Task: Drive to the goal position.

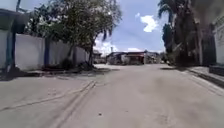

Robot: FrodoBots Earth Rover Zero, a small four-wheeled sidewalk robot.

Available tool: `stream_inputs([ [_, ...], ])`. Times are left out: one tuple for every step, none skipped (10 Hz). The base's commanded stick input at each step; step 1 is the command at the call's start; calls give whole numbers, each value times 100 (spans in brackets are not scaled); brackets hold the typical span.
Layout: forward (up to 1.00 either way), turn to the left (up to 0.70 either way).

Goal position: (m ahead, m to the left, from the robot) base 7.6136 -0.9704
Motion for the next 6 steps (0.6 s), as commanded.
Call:
stream_inputs([
  [100, 0],
  [100, 0],
  [100, 0],
  [100, 0],
  [100, 0],
  [100, 0],
])
